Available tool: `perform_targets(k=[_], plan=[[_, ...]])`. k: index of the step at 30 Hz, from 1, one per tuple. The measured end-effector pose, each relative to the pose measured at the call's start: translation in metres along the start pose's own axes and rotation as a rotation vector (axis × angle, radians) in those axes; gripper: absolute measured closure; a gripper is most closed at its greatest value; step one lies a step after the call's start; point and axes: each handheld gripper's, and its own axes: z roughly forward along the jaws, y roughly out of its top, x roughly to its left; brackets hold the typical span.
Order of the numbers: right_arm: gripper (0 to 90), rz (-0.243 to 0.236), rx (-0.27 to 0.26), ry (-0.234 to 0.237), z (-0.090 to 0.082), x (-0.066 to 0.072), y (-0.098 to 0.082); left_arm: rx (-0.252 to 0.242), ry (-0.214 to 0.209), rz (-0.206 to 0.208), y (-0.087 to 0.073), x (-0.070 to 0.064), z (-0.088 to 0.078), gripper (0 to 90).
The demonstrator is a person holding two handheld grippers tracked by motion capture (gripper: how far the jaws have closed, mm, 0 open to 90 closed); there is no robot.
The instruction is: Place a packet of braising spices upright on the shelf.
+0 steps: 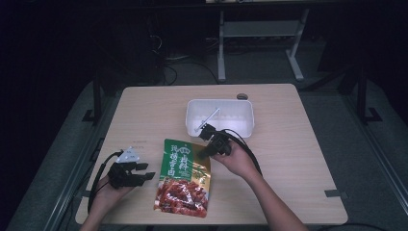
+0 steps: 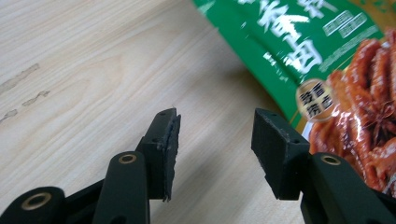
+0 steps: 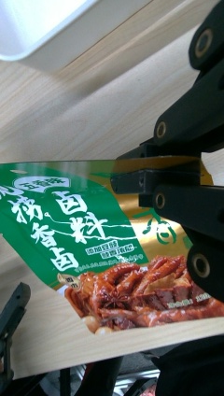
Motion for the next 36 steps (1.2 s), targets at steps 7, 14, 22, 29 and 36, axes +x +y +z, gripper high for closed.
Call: perform_targets(k=[7,14,22,29,36], plan=[[89.8,-0.008,-0.025,-0.01,-0.02,0.006,-0.001,0.002,0.008,-0.011,-0.002,0.004,0.0,49.1],[89.8,-0.021,-0.041,-0.018,-0.034,0.014,0.0,0.0,0.015,-0.02,-0.002,0.005,0.0,48.4],[89.8,-0.038,-0.053,-0.025,-0.047,0.023,0.002,0.001,0.018,-0.028,-0.004,0.007,0.0,47.3],[89.8,-0.065,-0.062,-0.033,-0.059,0.033,0.005,0.005,0.02,-0.026,-0.004,0.007,0.0,46.9],[89.8,-0.101,-0.073,-0.038,-0.073,0.045,0.01,0.007,0.023,-0.027,-0.005,0.008,0.001,46.9]])
